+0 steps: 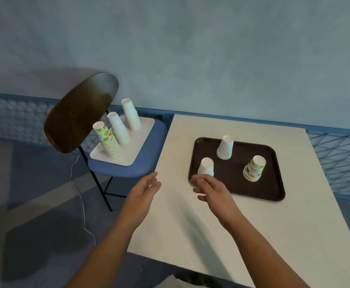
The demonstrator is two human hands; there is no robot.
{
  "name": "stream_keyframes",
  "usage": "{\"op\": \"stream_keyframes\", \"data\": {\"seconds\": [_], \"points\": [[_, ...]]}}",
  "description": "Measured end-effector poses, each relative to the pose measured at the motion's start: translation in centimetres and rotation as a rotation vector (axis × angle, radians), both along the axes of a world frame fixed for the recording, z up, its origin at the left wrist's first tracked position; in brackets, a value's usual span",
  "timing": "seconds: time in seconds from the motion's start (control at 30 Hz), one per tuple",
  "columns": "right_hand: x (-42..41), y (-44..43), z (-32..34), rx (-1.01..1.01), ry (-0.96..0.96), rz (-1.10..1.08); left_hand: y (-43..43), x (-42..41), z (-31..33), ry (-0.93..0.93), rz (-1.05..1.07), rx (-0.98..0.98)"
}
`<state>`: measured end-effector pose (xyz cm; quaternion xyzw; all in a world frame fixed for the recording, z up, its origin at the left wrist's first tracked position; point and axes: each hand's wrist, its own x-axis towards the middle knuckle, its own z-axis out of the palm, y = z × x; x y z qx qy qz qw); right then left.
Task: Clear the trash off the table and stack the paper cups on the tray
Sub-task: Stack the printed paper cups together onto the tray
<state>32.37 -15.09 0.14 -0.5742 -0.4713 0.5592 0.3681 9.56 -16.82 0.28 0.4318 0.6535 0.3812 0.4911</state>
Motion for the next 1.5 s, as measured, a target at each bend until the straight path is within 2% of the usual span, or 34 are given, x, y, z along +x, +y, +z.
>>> {"op": "stream_keyframes", "data": {"seconds": [0.43, 0.67, 0.87, 1.13, 1.37, 1.5], "points": [[-13.0, 12.8, -0.6, -0.015, -0.03, 0.084, 10.0, -12.4, -1.4, -0.024, 0.114, -0.009], [-25.4, 19.8, -2.6, -0.018, -0.077, 0.067, 17.7, -24.0, -3.7, 0.004, 0.153, -0.022], [-35.5, 25.8, -3.8, 0.021, -0.295, 0.174, 23.1, -31.7, -7.3, -0.036, 0.201, -0.083], [-43.1, 31.0, -6.6, 0.261, -0.562, 0.083, 27.4, -34.8, -11.2, -0.032, 0.052, -0.2], [-43.6, 30.8, -9.2, 0.24, -0.542, 0.012, 28.8, -34.2, -14.4, 0.032, -0.022, -0.281], [-42.1, 30.1, -9.6, 0.222, -0.445, -0.048, 29.6, -33.5, -16.2, 0.074, -0.113, -0.295]]}}
